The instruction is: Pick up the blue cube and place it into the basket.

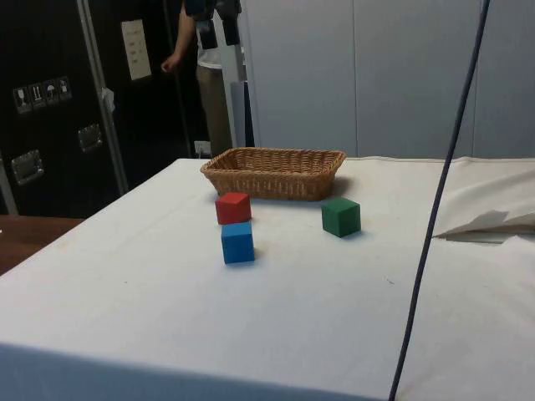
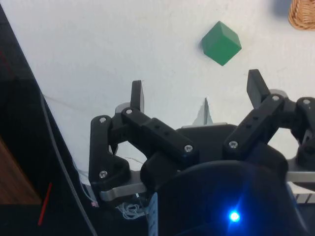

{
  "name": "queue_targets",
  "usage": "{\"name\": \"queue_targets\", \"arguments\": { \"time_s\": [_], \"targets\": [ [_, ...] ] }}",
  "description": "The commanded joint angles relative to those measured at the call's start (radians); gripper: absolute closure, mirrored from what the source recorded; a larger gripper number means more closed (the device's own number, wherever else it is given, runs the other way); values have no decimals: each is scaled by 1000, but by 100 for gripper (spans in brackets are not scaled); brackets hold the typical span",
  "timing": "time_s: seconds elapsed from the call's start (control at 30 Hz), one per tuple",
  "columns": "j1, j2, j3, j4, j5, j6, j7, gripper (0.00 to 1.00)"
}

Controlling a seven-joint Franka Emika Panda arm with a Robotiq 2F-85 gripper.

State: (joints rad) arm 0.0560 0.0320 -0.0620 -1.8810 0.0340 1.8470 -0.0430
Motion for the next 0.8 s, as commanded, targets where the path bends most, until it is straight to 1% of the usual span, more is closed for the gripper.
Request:
{"name": "queue_targets", "arguments": {
  "time_s": [0.0, 0.03, 0.07, 0.3, 0.33, 0.37, 0.53, 0.57, 0.6, 0.63, 0.77],
  "targets": [
    [0, -16, 0, -19, 5, 20, -2, 0],
    [0, -5, 0, -6, 0, 2, 0, 0],
    [0, -21, 0, -25, 5, 24, -3, 0],
    [2, -62, 2, -79, 3, 67, -10, 0],
    [0, -57, 1, -74, 1, 55, -10, 0],
    [2, -65, 2, -84, 3, 75, -13, 0],
    [2, -72, 9, -103, 2, 110, -32, 0],
    [3, -72, 11, -105, 2, 116, -35, 0],
    [0, -69, 9, -99, 1, 100, -32, 0],
    [3, -72, 13, -107, 2, 121, -38, 0],
    [3, -70, 25, -116, 2, 141, -55, 0]
  ]
}}
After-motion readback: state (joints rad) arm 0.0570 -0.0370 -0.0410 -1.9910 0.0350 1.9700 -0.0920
